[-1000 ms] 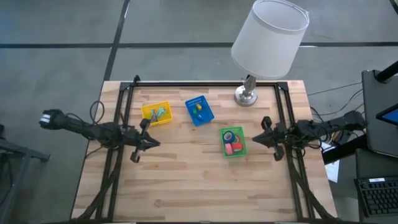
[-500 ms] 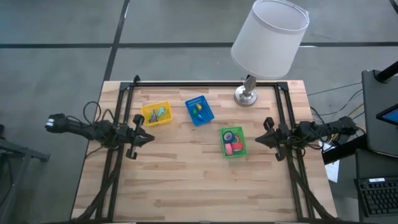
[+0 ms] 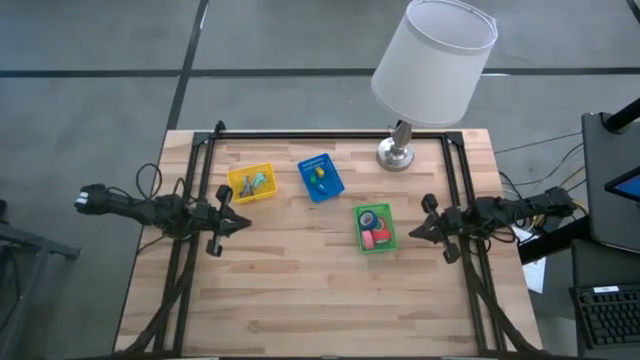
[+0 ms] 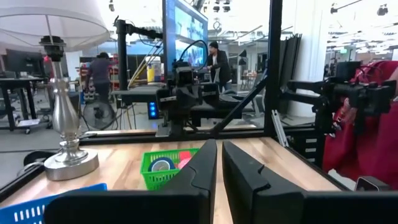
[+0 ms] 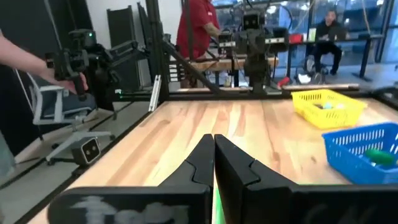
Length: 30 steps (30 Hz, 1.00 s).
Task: Pick and place Stapler, Stapler remover, tape
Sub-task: Return to Home Position
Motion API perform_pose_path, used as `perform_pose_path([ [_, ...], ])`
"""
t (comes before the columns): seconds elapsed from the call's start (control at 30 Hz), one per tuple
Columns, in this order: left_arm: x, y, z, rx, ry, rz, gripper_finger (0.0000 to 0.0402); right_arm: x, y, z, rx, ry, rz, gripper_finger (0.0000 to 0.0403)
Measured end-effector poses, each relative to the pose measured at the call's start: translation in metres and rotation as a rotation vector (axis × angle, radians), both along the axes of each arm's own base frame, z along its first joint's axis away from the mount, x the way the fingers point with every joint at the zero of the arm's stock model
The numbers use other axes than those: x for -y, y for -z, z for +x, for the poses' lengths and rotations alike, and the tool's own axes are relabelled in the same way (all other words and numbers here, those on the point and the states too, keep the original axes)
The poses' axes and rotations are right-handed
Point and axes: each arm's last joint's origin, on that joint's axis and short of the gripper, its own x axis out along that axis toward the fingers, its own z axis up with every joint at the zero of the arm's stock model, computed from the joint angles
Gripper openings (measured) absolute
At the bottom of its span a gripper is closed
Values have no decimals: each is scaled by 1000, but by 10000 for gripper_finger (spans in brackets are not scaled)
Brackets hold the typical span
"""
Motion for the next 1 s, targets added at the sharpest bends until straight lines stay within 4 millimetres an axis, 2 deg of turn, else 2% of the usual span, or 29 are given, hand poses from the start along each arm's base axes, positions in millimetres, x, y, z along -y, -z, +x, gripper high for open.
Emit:
perform_pose_path([
  [1.0,0,0,0,1,-1,-2,32,0,3,2,-35,0,6,9],
])
